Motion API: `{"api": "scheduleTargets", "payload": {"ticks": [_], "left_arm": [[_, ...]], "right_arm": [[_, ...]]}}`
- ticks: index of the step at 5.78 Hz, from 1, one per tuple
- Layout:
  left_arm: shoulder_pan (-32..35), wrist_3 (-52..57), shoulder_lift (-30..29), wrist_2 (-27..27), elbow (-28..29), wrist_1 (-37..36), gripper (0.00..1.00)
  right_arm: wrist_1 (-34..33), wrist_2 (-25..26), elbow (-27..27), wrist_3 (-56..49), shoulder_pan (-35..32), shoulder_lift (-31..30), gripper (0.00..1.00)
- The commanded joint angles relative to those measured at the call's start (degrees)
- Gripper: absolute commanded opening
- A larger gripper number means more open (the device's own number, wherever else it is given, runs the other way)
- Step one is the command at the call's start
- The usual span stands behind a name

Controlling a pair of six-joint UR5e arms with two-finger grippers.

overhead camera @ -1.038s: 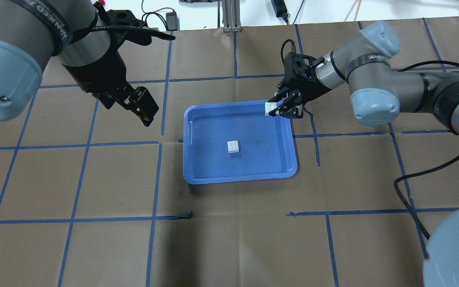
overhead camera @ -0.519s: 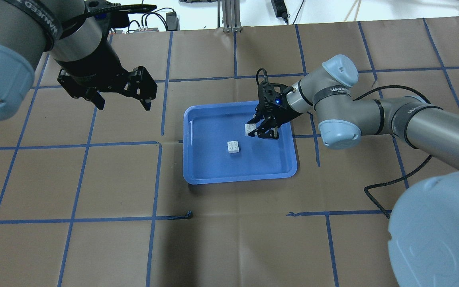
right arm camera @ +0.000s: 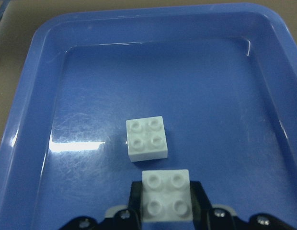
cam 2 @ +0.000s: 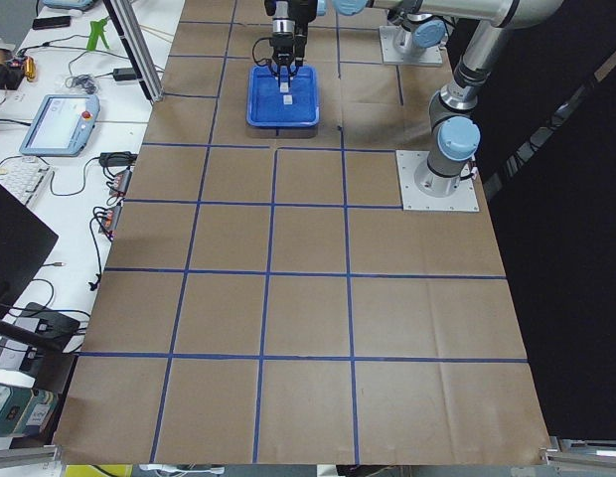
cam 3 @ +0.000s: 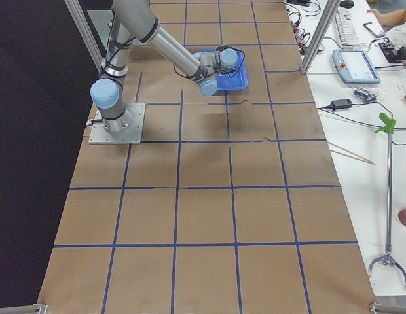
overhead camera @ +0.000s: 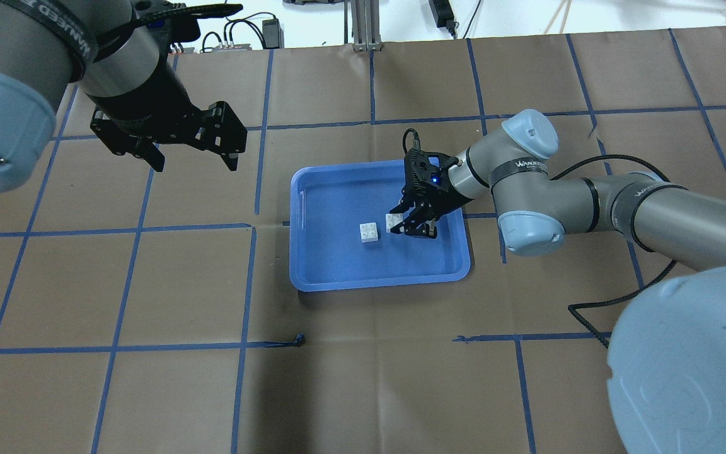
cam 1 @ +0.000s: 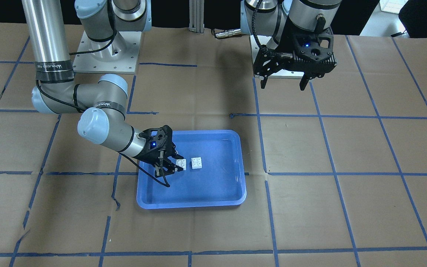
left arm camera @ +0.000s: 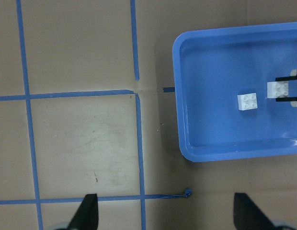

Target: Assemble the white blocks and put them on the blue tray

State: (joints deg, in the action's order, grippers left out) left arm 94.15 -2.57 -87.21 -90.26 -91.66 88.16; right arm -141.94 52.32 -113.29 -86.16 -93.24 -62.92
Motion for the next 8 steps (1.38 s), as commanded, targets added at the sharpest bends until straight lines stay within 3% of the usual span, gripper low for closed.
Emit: {"api": "scheduleTargets", "payload": {"ticks": [1, 8], "left_arm": [[-1.5, 0.2, -0.1, 0.4, -0.7, -0.8, 0.99], [-1.8, 0.2, 0.0, 0.4, 0.8, -0.8, 0.99]], "right_arm": [[-1.7, -0.2, -0.9, 1.3, -0.6, 0.2, 0.28], [-3.8, -0.4, -1.1, 4.2, -2.0, 0.4, 0.28]]}}
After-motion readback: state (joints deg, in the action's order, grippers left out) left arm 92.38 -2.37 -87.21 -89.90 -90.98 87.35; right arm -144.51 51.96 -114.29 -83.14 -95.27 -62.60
